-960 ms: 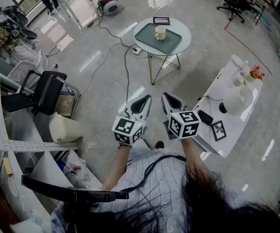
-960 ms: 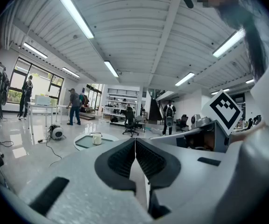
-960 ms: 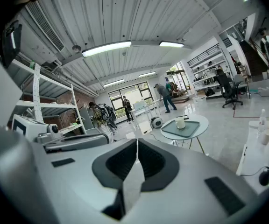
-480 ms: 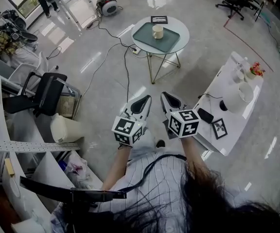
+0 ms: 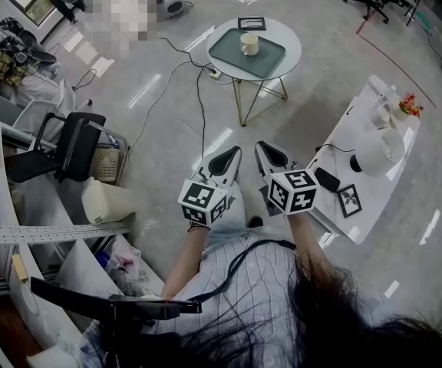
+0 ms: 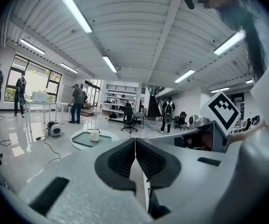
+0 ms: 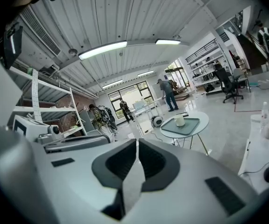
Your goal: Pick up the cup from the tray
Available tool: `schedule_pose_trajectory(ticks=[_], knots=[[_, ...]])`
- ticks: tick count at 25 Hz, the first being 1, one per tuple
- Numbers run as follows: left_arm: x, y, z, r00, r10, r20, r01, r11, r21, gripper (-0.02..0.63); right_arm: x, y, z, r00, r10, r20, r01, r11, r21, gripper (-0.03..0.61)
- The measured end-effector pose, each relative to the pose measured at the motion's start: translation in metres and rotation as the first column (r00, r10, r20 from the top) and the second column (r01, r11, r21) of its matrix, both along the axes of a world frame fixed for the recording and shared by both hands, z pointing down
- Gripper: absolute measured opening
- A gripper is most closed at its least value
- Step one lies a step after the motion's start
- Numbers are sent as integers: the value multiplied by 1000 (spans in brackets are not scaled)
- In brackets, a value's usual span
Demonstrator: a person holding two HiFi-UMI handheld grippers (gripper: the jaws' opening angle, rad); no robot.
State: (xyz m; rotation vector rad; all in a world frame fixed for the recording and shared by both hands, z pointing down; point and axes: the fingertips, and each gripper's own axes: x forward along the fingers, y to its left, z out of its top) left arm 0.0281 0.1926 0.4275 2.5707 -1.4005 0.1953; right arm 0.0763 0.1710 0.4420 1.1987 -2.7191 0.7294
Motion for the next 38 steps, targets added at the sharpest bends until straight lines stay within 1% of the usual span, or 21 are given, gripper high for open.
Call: schedule_pose_trajectory(ticks=[5, 10, 14, 19, 24, 28, 33, 38], knots=[[-14, -27, 6, 1000, -7, 7, 7, 1000, -10, 14, -10, -28, 4, 999, -2, 42, 3, 1000, -27, 34], [-26, -74, 9, 1000, 1, -6, -1, 1000, -5, 14, -17, -67, 11, 999, 13, 30, -12, 999, -35, 34], [-33, -116, 14, 999, 36, -13, -36, 999, -18, 14, -24, -103, 18, 999, 42, 33, -40, 997, -62, 34], [-55, -169, 14, 996, 90, 7, -90, 996, -27, 14, -49, -160, 23, 997, 75, 28, -72, 993, -89, 34], [-85, -228, 8, 993, 122, 0, -122, 992, -17, 14, -83, -218, 14, 996, 92, 14, -91, 993, -73, 34], [-99, -268, 7, 987, 160, -1, -160, 987, -9, 14, -99, -256, 10, 992, 123, -6, -123, 991, -62, 34], [-112, -301, 12, 981, 194, -12, -194, 981, -17, 14, -109, -282, 7, 987, 162, -25, -163, 985, -55, 34], [-111, -317, 17, 975, 220, -27, -221, 975, -39, 14, -107, -295, 11, 981, 189, -43, -192, 979, -70, 34]])
